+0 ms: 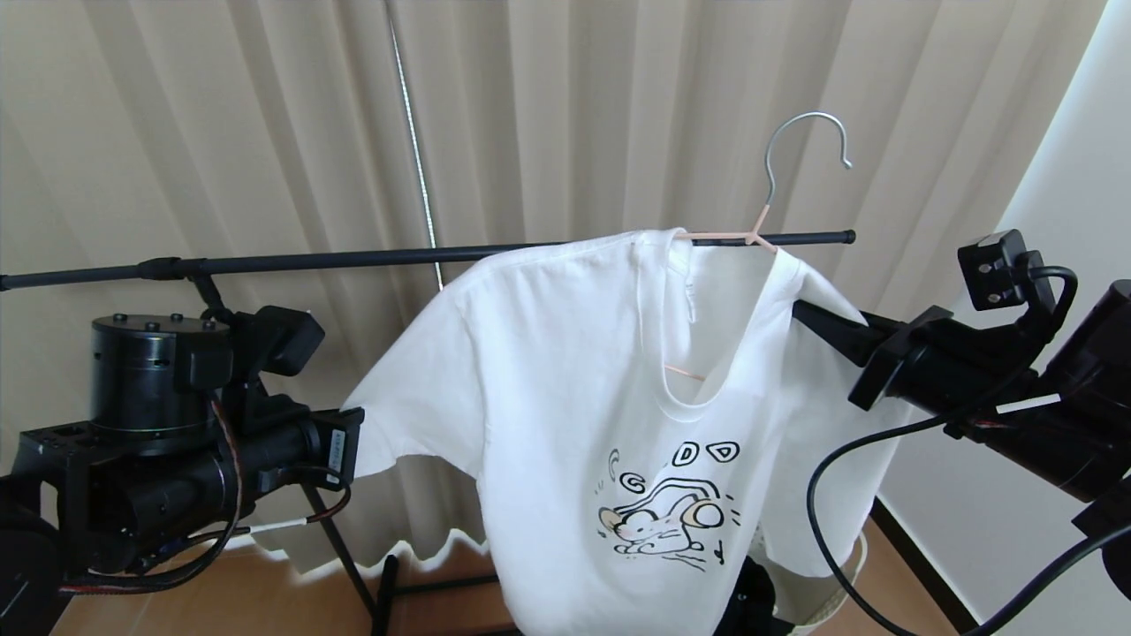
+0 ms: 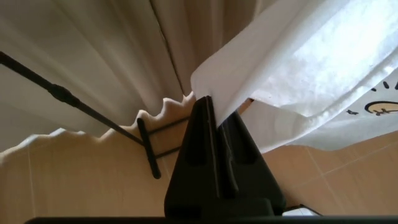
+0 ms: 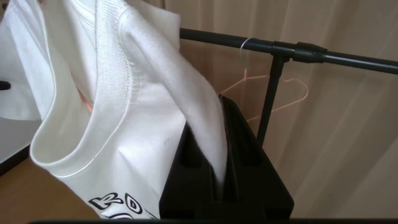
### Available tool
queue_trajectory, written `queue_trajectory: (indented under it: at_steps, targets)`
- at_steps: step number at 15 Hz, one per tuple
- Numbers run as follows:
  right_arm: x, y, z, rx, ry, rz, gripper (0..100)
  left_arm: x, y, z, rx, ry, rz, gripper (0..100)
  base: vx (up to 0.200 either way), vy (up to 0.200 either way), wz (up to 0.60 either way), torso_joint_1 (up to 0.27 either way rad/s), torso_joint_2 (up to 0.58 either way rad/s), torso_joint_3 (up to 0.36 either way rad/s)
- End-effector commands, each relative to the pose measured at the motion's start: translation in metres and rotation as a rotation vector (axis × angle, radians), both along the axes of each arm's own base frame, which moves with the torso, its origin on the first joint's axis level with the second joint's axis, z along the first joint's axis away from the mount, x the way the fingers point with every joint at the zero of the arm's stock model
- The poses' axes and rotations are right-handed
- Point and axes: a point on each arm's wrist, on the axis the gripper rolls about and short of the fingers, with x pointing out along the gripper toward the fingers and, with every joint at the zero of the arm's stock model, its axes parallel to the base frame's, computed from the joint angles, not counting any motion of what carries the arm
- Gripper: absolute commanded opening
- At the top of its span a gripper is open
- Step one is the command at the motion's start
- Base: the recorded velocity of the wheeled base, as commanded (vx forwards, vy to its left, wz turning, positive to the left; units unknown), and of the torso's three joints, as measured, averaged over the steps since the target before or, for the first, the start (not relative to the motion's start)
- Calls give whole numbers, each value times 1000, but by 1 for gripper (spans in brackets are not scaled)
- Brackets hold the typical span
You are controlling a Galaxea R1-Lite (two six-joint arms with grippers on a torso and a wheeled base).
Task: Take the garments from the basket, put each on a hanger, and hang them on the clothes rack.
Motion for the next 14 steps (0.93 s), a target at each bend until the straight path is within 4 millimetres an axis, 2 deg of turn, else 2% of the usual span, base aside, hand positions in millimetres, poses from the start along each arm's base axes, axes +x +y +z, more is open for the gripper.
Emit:
queue_trajectory:
  at_steps: [1, 14]
  targets:
    - [1, 0, 0, 0, 0, 1, 0, -1, 3, -3, -5, 14, 15, 0, 0, 0, 0, 0, 0, 0]
    - [2, -3, 1, 1, -4, -13, 0, -10, 9, -21, -6, 86, 42, 0, 0, 0, 0, 0, 0, 0]
